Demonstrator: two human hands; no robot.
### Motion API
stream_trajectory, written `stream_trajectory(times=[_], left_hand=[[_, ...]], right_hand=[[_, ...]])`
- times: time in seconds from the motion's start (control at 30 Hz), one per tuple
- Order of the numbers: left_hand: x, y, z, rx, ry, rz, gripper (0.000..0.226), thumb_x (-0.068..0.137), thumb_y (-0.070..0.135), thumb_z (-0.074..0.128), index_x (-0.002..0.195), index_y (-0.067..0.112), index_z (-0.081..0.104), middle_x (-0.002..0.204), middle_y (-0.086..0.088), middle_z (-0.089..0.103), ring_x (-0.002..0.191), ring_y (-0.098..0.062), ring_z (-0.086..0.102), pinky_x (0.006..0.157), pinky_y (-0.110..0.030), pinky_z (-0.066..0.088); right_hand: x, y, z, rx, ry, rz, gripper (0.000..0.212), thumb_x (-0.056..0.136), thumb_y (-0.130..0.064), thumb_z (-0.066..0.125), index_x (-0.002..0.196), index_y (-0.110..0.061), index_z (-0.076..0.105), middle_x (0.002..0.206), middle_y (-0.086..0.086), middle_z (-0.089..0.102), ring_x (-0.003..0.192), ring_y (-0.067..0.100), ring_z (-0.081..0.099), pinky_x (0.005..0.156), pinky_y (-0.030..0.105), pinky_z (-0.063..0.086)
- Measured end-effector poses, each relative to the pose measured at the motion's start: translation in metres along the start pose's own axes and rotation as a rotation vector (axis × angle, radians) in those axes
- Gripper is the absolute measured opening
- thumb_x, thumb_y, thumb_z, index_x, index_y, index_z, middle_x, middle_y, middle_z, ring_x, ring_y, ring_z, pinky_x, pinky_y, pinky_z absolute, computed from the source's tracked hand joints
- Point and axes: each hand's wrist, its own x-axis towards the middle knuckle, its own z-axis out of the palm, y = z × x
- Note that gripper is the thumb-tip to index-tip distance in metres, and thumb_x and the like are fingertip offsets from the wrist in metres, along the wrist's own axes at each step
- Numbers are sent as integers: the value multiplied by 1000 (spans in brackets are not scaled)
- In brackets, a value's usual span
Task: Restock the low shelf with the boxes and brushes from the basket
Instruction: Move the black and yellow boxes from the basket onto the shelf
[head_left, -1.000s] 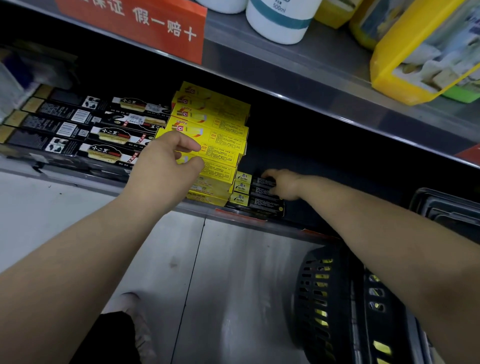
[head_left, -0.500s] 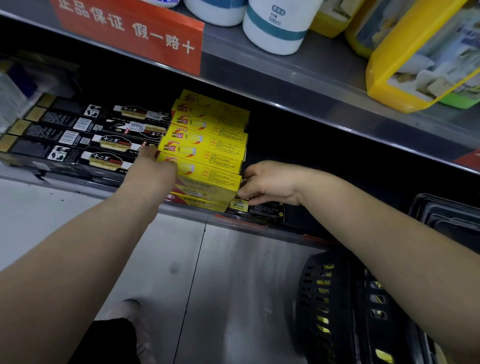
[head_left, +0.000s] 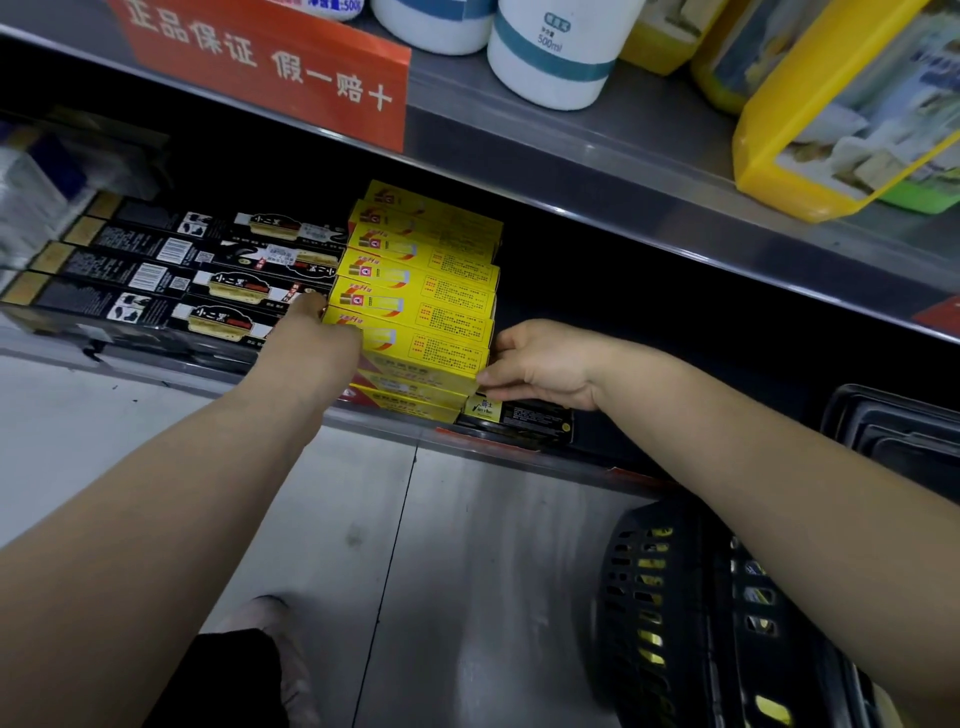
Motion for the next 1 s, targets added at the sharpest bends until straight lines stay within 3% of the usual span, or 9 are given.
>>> stream_trajectory(times=[0.13,0.23,0.3,0.43,0.53,0.67,0.77,0.87,1.0], left_hand=[[-11,7,0,-2,40,61,54,93,6,42,145,17,31,77,6,45,58,0,32,50,-18,28],[-25,18,6,48,29,179,55,93,11,45,145,21,32,121,-1,51,58,3,32,46,-13,34],[-40,29,18,104,-36,291,49,92,15,47,140,23,40,137,0,47,64,3,41,49,-8,39],[-94,43,59,264,-270,578,38,85,11,53,122,21,56,122,4,60,106,-8,55,84,-14,37],[-133,46,86,380,-456,709,39,83,11,54,121,21,56,120,2,62,113,-15,56,99,-31,42],[-175,40,102,506,-495,827,34,86,17,54,120,24,55,120,7,61,111,-7,55,96,-21,40],[-209,37,114,596,-529,947,30,89,23,52,117,33,56,110,18,57,98,5,51,74,-4,31],[-236,44,129,697,-599,1087,27,92,30,49,118,37,53,113,22,49,110,4,40,75,-4,24],[-247,55,145,821,-695,1112,23,91,34,49,114,39,53,107,21,59,96,1,53,80,-19,41]], right_hand=[[-6,-4,-2,-47,31,-1,56,86,3,60,136,11,35,137,23,45,119,28,54,89,27,48],[-24,-14,-17,-113,73,-36,44,87,-4,62,127,6,47,123,21,57,113,26,58,79,24,52],[-44,-19,-30,-121,112,-86,36,87,-6,62,121,0,53,116,16,62,104,21,62,75,20,54],[-103,-8,-51,-182,175,-202,24,87,-4,61,111,-10,60,101,10,65,88,14,61,78,22,50],[-157,16,-67,-202,196,-288,25,86,6,57,106,-9,60,100,14,65,87,16,59,72,21,48],[-229,65,-94,-130,323,-347,21,86,5,58,95,-14,64,92,5,70,77,6,64,73,17,51],[-268,117,-110,-85,395,-293,17,87,0,60,94,-15,65,89,4,70,74,5,65,72,16,51],[-285,181,-122,-274,414,-159,16,86,-1,62,96,-12,64,92,5,68,80,8,62,75,21,49],[-279,256,-131,-449,380,34,17,86,-4,61,101,-10,65,98,8,65,92,19,61,78,26,47]])
